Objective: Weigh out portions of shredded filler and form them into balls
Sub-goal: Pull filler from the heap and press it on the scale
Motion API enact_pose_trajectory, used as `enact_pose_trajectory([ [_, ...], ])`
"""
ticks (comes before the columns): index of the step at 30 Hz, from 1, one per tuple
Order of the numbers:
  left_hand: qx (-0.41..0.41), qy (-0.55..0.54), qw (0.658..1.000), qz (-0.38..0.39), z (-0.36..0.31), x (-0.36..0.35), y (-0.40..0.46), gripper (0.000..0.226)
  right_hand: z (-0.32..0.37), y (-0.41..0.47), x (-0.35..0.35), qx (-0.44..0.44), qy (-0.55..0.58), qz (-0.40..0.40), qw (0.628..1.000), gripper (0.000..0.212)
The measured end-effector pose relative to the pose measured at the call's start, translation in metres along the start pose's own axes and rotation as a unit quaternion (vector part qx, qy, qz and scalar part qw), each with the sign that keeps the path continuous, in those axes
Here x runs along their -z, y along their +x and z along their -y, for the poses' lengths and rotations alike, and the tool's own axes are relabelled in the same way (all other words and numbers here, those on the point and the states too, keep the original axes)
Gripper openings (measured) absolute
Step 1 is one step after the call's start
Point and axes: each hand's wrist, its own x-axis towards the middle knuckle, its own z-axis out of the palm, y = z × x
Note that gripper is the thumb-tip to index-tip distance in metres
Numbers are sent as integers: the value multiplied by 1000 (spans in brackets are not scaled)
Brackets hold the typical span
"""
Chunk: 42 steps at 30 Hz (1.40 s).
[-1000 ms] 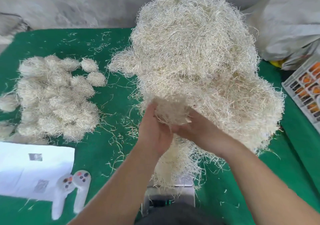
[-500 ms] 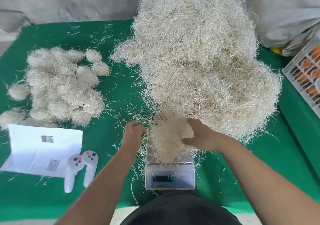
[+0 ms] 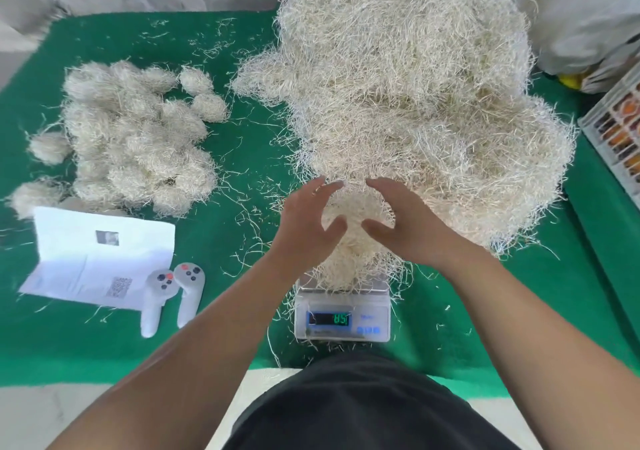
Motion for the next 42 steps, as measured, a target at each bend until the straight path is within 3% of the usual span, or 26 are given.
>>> enact_pose_trajectory([
  [6, -46, 82, 995, 12, -5, -2, -6, 58, 5, -7, -22, 33, -43, 8, 999, 78],
  [13, -42, 60, 997, -12, 3, -4, -13, 53, 6, -5, -17, 32, -86, -5, 996, 77],
  [17, -31, 26, 998, -42, 8, -7, -15, 50, 3, 2, -28, 32, -98, -21, 994, 89],
  [19, 8, -15, 999, -47, 9, -10, -17, 51, 0, 6, -43, 13, -129, -7, 992, 101],
  [22, 140, -125, 982, -33, 6, -18, -20, 55, -7, 10, -75, -66, -187, 66, 978, 117],
  [24, 235, -188, 954, -14, 3, -24, -23, 56, -10, 10, -91, -107, -200, 108, 968, 108],
  [26, 297, -247, 922, 6, 2, -27, -26, 59, -11, 10, -98, -120, -157, 83, 977, 80],
  [28, 320, -324, 890, 19, -1, -27, -25, 65, -7, 10, -96, -120, -45, 30, 991, 53],
  [30, 332, -435, 836, 25, -10, -23, -16, 65, 6, 11, -85, -114, 83, 12, 990, 36],
  [32, 341, -536, 772, 16, -28, -20, -3, 50, 25, 13, -71, -92, 198, -10, 976, 34],
  [35, 333, -560, 756, -62, -54, -6, 20, 34, 58, 16, -46, -49, 378, -62, 923, 48],
  [37, 308, -600, 731, -102, -65, 9, 38, 42, 74, 19, -29, -24, 381, -111, 918, 67],
  [39, 304, -664, 673, -118, -72, 22, 54, 54, 88, 22, -12, -3, 389, -146, 910, 80],
  [42, 287, -757, 586, -28, -88, 39, 62, 53, 113, 28, 11, 10, 387, -121, 914, 68],
])
